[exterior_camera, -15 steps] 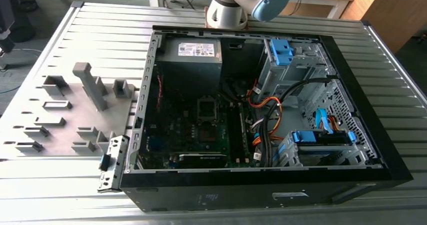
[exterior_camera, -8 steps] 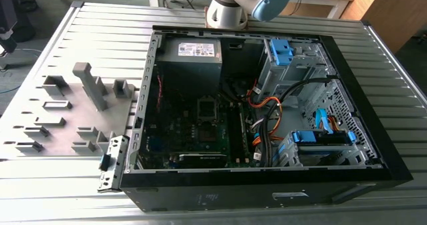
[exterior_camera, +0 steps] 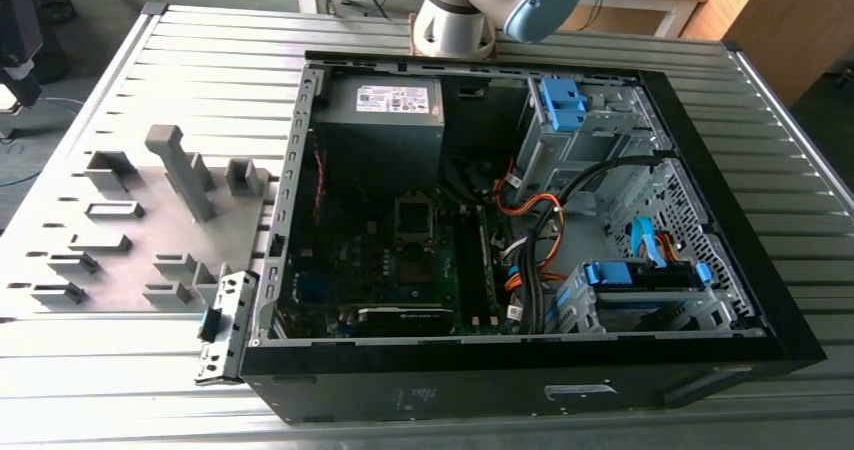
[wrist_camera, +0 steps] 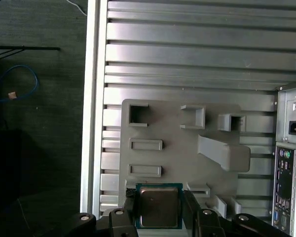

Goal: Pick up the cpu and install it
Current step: 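Pick up the cpu and move it towards the insertion slot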

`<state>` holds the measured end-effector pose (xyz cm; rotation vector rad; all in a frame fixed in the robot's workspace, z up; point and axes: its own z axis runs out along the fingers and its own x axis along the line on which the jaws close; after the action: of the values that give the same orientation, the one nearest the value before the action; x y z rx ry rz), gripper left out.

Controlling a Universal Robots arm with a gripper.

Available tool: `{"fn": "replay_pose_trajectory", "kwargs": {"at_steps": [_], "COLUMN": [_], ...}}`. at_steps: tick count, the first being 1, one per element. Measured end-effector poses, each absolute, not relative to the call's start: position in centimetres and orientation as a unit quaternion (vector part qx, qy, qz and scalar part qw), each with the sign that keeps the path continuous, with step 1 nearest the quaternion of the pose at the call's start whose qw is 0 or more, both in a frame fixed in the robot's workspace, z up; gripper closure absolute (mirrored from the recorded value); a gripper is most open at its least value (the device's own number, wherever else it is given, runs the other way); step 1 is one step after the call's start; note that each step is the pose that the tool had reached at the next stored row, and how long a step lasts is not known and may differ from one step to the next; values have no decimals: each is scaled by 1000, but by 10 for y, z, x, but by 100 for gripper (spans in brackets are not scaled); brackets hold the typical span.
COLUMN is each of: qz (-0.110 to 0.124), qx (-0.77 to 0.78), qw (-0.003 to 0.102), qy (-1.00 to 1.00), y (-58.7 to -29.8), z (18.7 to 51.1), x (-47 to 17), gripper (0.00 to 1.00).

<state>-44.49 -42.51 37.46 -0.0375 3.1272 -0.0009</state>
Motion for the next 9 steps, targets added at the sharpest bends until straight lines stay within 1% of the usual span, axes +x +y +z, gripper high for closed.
{"fn": "replay_pose_trajectory", "kwargs": {"at_steps": [9], "qz": [0], "qx": [-12], "qw": [7], "qy": [1000], "y": [-425], "z": [375], "x": [-437], "gripper": [53]}}
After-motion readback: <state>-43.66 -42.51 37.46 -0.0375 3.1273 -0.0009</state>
